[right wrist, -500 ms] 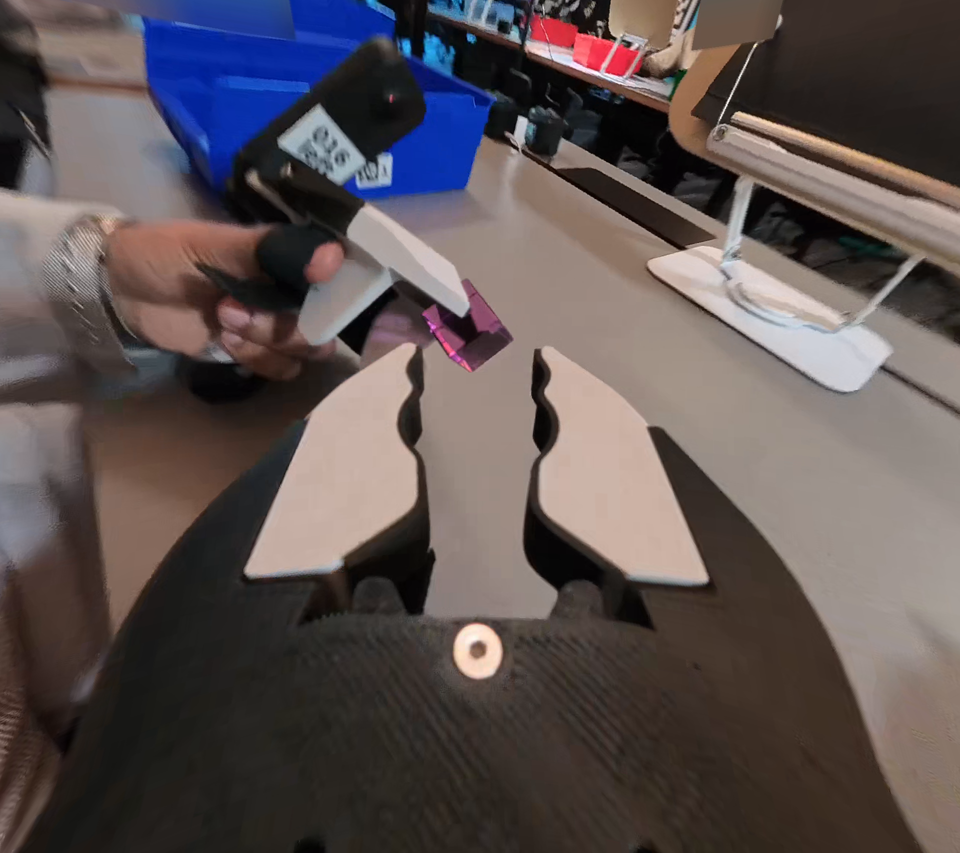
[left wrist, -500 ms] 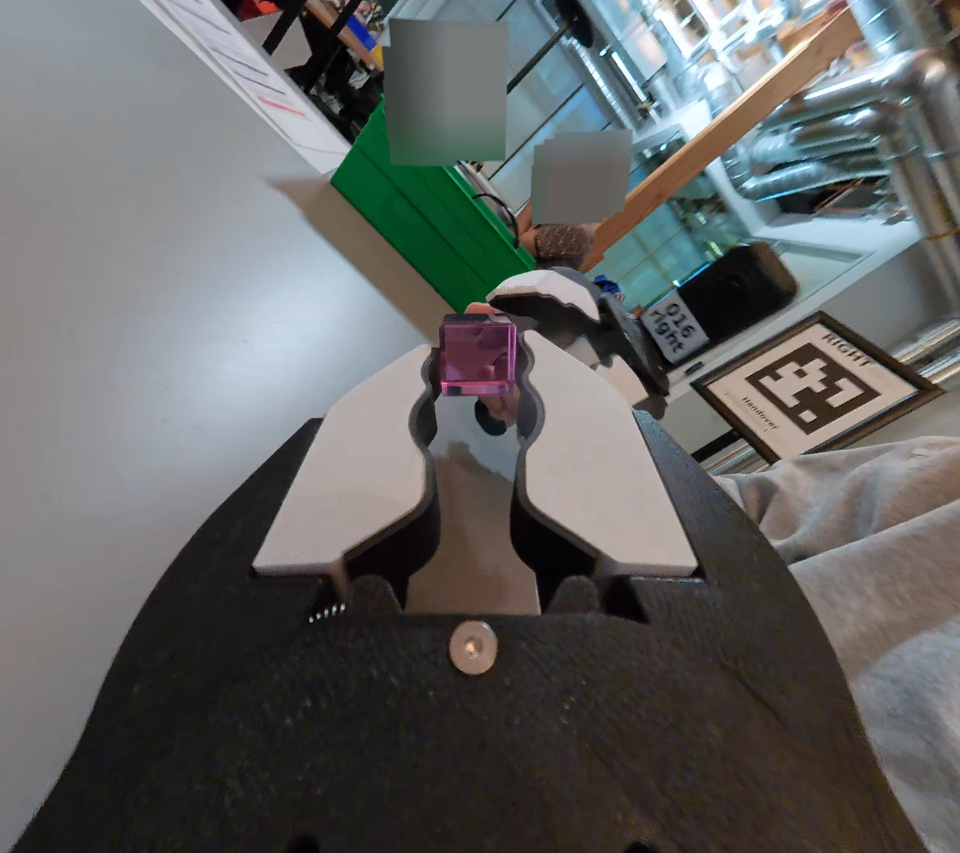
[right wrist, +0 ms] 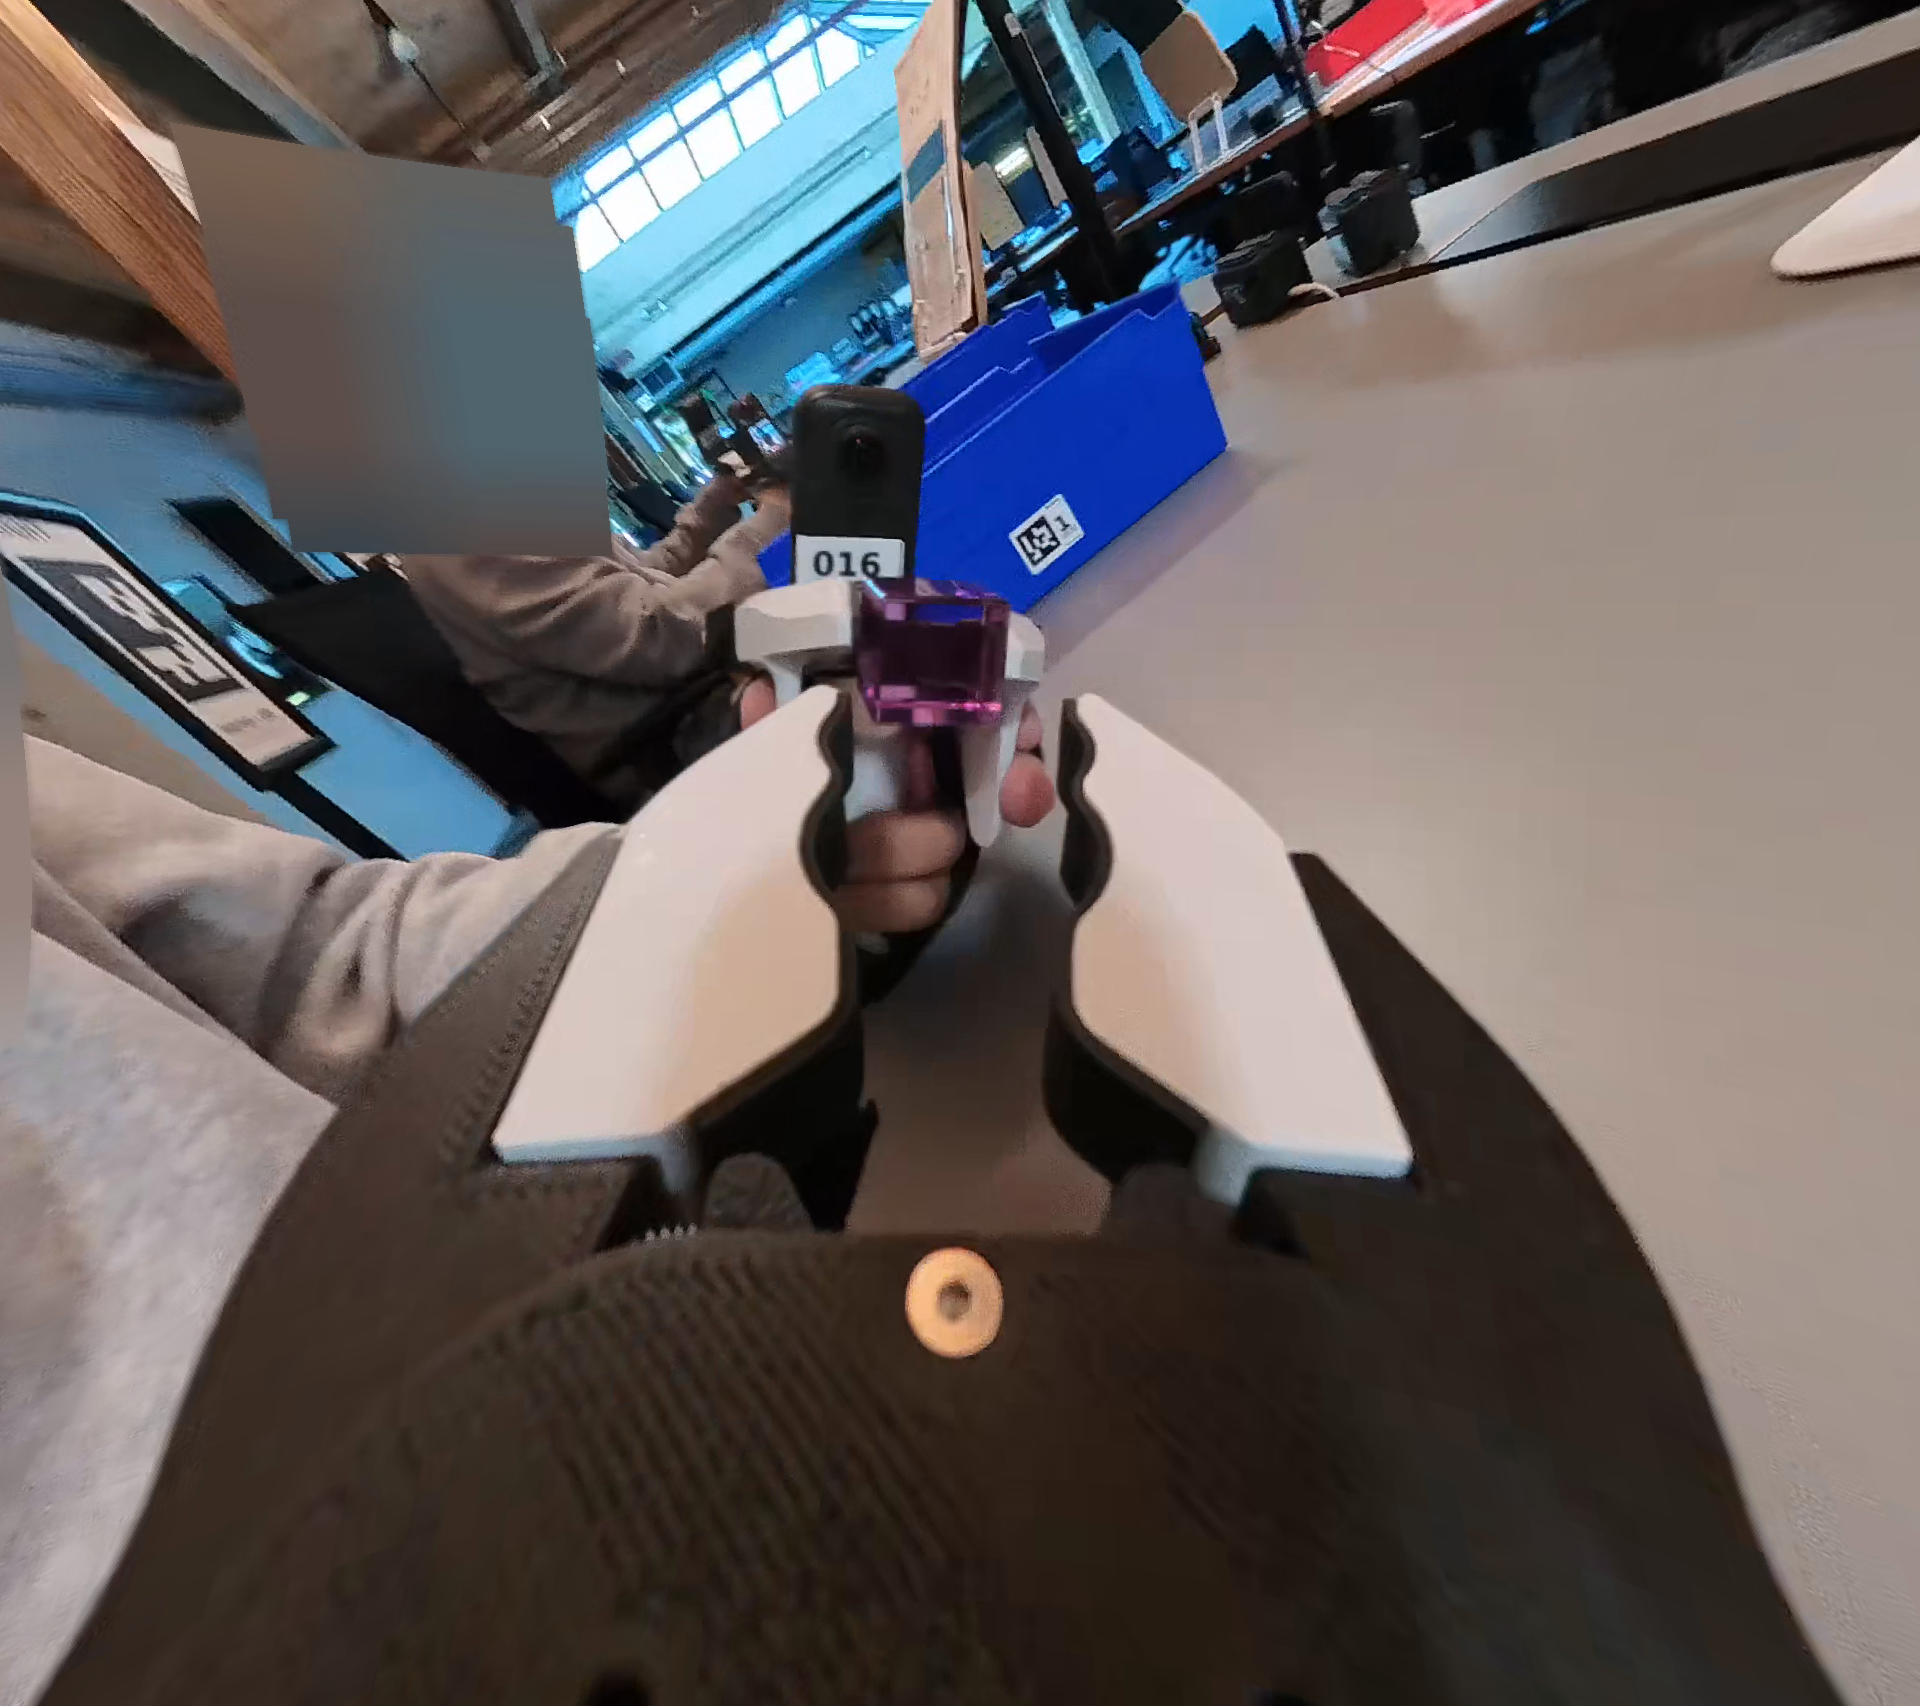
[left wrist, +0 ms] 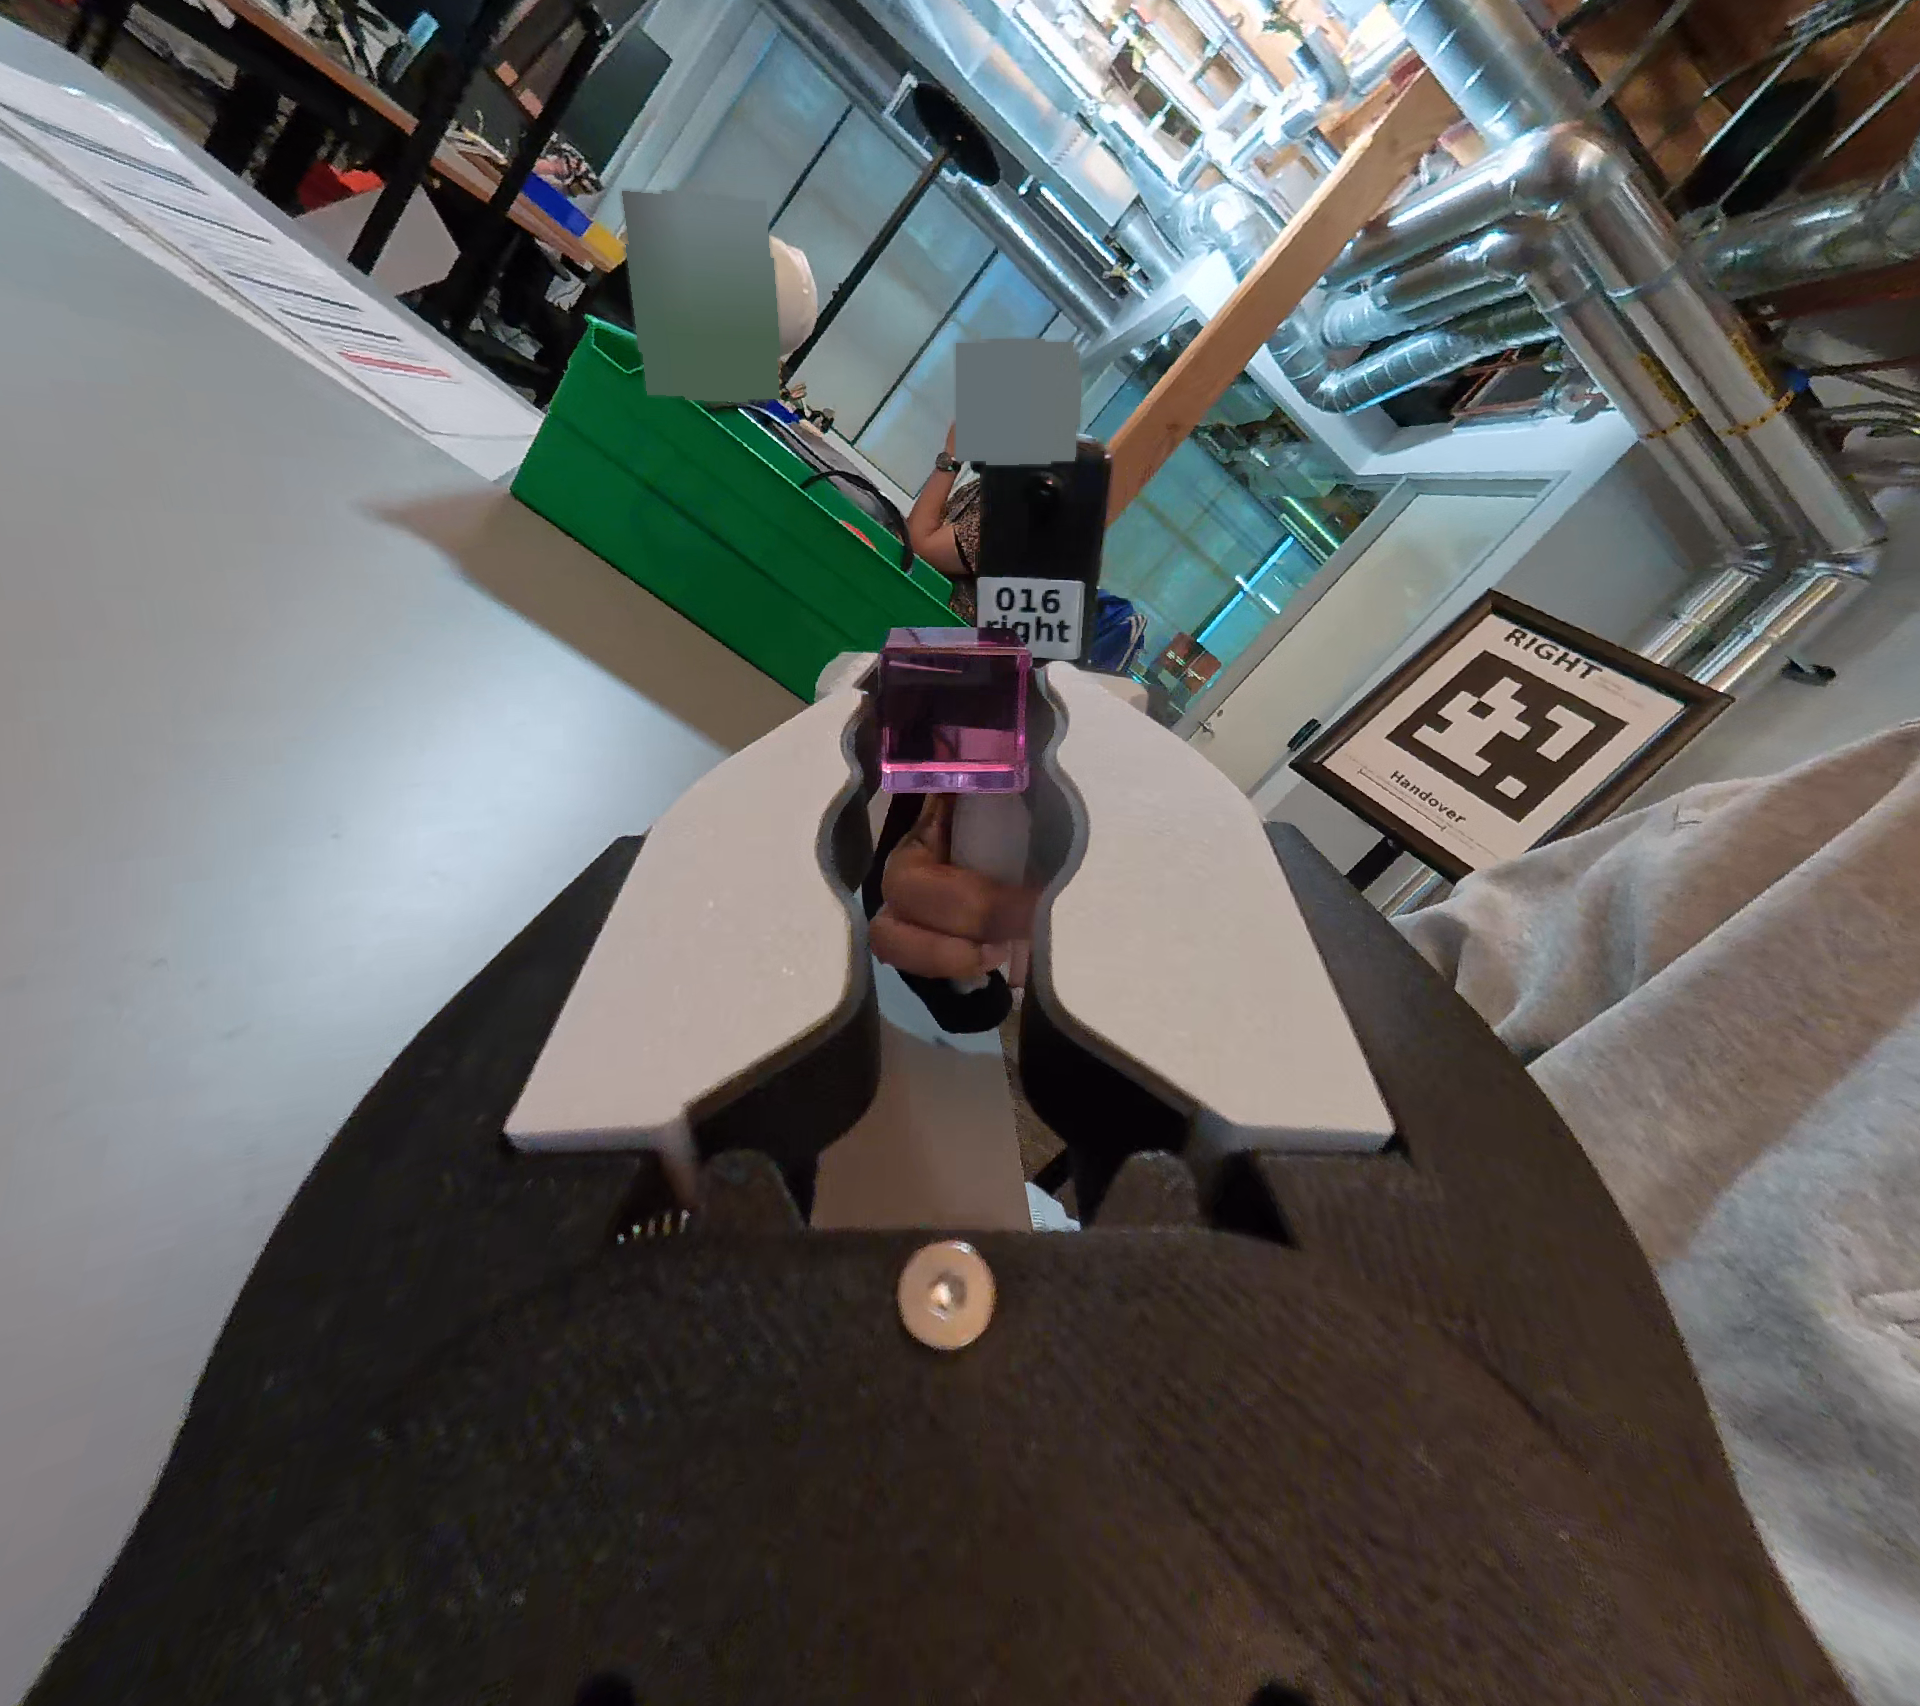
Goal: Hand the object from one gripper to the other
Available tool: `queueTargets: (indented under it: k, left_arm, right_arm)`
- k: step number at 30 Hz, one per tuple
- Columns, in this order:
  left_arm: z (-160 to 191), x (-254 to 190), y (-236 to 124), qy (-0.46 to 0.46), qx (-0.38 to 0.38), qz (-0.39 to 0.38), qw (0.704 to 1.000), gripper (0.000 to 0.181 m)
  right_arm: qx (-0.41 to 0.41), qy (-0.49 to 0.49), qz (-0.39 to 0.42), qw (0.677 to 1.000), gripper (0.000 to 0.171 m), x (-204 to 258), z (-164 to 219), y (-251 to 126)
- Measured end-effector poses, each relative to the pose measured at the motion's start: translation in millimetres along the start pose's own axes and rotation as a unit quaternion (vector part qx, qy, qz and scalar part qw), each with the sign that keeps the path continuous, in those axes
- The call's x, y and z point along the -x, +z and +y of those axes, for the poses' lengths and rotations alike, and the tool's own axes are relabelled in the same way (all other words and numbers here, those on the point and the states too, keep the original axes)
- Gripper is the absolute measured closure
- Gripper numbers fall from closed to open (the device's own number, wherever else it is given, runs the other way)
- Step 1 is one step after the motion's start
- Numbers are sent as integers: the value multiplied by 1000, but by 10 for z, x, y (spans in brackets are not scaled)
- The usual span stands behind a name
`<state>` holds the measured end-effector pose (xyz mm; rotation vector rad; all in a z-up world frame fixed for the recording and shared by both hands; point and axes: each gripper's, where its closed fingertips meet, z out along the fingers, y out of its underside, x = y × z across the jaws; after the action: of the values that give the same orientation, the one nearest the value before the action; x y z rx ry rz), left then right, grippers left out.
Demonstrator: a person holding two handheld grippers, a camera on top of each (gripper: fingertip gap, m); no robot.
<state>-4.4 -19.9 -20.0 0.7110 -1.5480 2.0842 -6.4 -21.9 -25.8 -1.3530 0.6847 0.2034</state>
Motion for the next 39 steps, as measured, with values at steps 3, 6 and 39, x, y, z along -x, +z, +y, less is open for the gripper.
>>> queueTargets:
  k: [3,6,39]
  left_arm:
    - [26,-9,19,0,4,2,1000,154]
    - [54,-12,38,5,10,0,1000,155]
    - [105,-6,89,193,37,-82,977,120]
  right_arm:
    - [-2,20,-10,1000,136,0,6,2]
    - [2,27,-21,999,139,21,20,9]
    - [33,179,-76,980,145,-78,38,-111]
